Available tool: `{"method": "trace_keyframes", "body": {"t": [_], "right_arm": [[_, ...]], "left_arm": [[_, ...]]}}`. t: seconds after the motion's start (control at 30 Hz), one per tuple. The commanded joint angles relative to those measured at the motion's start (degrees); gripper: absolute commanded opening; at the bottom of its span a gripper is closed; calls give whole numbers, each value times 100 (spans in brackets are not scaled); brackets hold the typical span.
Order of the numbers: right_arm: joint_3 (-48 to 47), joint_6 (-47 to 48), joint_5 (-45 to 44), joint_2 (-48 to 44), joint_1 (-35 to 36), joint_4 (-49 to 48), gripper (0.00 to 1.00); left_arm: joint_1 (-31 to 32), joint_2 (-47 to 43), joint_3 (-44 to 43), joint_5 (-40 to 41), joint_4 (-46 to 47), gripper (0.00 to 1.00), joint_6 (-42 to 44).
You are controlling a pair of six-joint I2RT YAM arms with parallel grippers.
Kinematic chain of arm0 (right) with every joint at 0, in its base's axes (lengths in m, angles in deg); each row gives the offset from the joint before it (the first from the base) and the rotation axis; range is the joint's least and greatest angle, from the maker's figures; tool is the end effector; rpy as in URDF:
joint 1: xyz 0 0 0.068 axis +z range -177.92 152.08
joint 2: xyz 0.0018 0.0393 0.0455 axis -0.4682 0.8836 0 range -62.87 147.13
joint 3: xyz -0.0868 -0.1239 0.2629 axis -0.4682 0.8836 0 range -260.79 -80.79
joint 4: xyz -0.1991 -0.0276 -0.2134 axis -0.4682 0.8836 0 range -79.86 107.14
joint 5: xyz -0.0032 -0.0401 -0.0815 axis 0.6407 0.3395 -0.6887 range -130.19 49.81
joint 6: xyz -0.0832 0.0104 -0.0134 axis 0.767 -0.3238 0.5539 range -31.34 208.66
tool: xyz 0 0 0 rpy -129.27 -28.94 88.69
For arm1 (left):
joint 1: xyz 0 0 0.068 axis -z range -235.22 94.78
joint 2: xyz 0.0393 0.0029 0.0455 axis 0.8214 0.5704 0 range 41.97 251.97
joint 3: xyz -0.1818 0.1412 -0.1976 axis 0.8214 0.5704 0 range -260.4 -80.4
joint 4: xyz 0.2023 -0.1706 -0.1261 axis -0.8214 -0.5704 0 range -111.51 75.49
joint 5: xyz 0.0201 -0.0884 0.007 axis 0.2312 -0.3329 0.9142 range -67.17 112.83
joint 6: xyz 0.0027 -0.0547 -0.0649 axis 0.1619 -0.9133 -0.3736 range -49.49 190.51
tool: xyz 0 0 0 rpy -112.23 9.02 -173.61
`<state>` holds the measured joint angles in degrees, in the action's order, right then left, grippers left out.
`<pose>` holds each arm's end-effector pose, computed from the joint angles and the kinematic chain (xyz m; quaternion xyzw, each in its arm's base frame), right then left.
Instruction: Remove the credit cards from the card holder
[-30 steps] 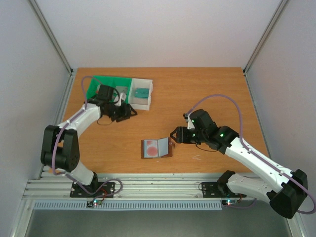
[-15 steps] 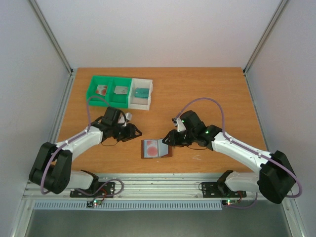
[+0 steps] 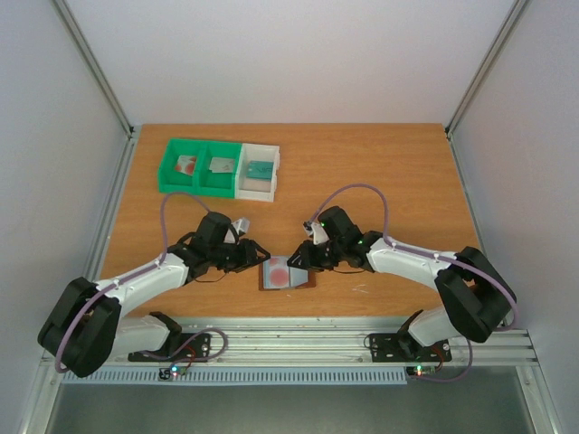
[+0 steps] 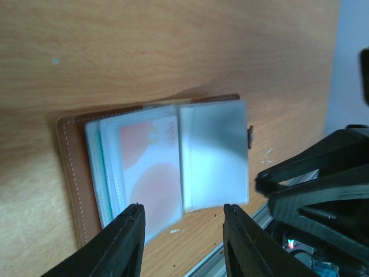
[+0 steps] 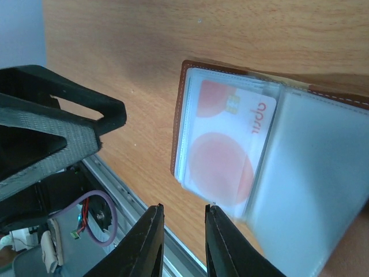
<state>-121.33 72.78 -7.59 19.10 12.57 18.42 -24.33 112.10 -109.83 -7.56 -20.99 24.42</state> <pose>0.2140 0.2355 0.1622 -0.2865 0.8598 0.3883 0.1668 0.2072 -0.1679 0.1537 -0.0240 0.9032 -0.4102 0.1239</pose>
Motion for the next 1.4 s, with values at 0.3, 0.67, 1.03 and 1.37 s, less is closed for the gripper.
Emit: {"method": "trace_keyframes", "body": {"t": [0.3,0.67,1.03,1.37], "right_arm": [[-290,3,-210,763,-6,-252,20],[-599,203,-455,1204,-8,214,19],[-364,92,-389,1447,2,-206,17],[37,-35,-513,1641,2,-590,11]], "left_arm": [[13,-41,594,72,1155,38,-417],[21,244,436,600,1672,38,-449],[93,691,664,379,2634,38,-889],[101,1077,882,186,2909,42,-868]]}}
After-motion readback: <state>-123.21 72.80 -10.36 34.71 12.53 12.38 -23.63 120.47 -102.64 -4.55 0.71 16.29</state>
